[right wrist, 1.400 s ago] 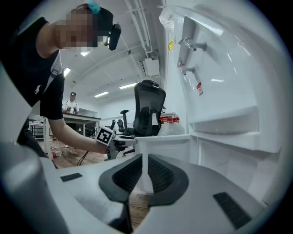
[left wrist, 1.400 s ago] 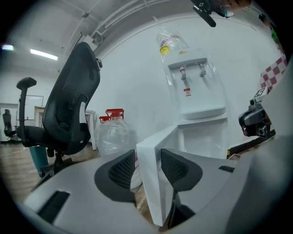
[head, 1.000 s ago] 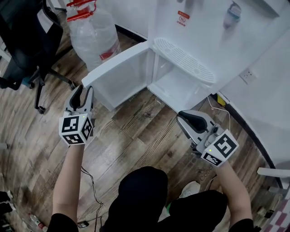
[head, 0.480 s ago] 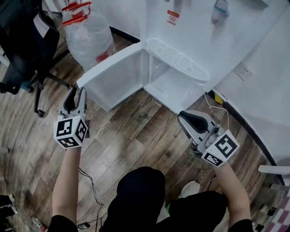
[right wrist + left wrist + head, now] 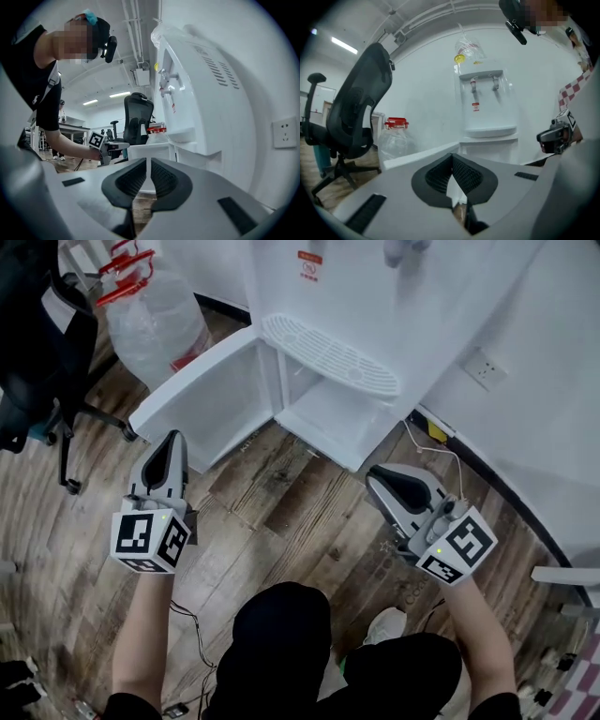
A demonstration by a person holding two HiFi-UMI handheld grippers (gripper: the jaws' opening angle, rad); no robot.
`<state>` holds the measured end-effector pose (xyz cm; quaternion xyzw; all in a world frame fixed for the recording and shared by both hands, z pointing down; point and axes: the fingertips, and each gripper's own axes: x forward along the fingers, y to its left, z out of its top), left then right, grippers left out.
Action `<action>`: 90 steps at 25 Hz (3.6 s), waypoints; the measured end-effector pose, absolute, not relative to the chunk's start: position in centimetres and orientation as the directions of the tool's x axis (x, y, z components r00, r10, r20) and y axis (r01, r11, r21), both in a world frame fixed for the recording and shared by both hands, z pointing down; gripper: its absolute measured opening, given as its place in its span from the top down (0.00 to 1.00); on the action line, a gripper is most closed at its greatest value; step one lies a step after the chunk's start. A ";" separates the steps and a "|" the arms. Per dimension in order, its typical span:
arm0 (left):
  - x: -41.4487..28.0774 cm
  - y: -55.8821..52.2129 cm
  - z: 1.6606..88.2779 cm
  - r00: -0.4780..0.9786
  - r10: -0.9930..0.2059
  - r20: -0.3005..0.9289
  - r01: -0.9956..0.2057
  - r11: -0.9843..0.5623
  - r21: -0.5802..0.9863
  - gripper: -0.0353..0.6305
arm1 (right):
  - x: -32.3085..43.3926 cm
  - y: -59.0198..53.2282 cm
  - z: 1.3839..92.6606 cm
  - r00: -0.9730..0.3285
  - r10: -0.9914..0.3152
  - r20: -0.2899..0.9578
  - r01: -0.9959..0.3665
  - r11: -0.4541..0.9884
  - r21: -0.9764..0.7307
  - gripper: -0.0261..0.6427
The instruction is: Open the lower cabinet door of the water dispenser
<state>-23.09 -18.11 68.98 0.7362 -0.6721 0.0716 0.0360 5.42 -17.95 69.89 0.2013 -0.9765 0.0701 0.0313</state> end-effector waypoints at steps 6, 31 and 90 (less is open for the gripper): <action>-14.8 -17.9 69.9 0.246 -0.945 0.214 -0.968 -0.253 -0.002 0.93 | 9.8 -17.5 69.2 -0.899 -0.426 0.100 -0.437 0.885 -0.159 0.90; 4.0 -12.7 37.6 0.514 -0.798 0.316 -0.849 -0.525 0.057 0.93 | 20.8 -11.0 38.2 -0.801 -0.586 0.126 -0.589 0.732 -0.343 0.90; -6.3 7.8 7.1 0.544 -0.820 0.181 -0.839 -0.525 0.141 0.93 | 12.9 10.9 5.7 -0.631 -0.775 0.021 -0.734 0.588 -0.340 0.90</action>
